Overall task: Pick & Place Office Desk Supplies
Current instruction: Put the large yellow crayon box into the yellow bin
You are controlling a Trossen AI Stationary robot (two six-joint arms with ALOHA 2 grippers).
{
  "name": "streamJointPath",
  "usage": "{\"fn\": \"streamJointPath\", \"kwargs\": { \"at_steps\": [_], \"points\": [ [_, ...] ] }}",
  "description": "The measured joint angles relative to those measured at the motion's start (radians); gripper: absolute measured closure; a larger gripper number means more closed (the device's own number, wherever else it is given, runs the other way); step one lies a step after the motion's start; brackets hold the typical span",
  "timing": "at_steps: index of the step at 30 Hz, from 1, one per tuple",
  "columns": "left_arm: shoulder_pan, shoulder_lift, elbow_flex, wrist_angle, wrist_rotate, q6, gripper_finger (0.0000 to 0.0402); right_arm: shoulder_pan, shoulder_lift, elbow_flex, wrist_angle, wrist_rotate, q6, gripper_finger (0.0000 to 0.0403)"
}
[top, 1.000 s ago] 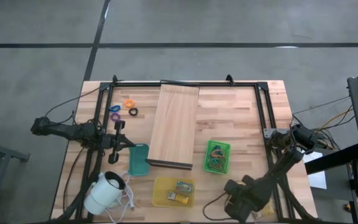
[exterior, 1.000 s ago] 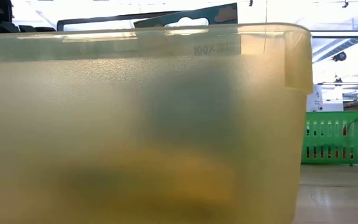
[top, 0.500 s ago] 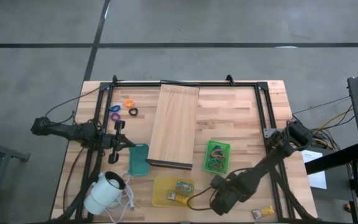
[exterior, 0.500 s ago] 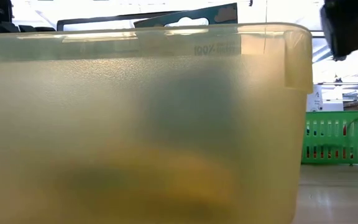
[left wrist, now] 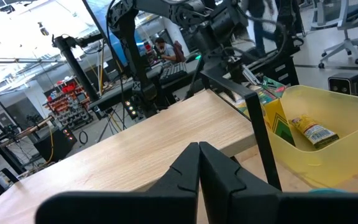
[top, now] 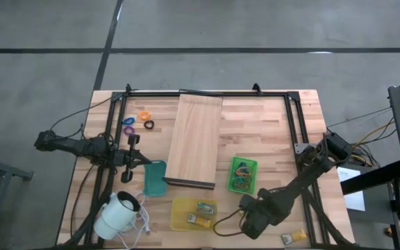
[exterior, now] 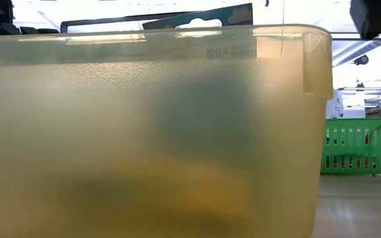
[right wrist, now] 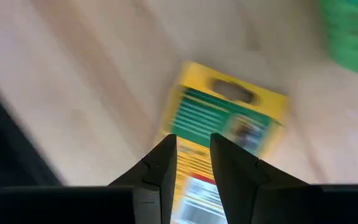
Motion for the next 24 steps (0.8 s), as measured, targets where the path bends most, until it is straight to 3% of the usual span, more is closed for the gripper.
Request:
{"fn": "streamJointPath", "kwargs": {
  "at_steps": [8,24],
  "points": [
    [0.001,0.0,0.0,0.0,0.0,0.0,0.039,0.01,-0.001,-0.022,-0.035,0.008,0.118,0.0307],
    [0.001,0.0,0.0,0.0,0.0,0.0,0.039,0.008,0.033,-0.056,0.042,0.011,0.097,0.0307]
  ]
}}
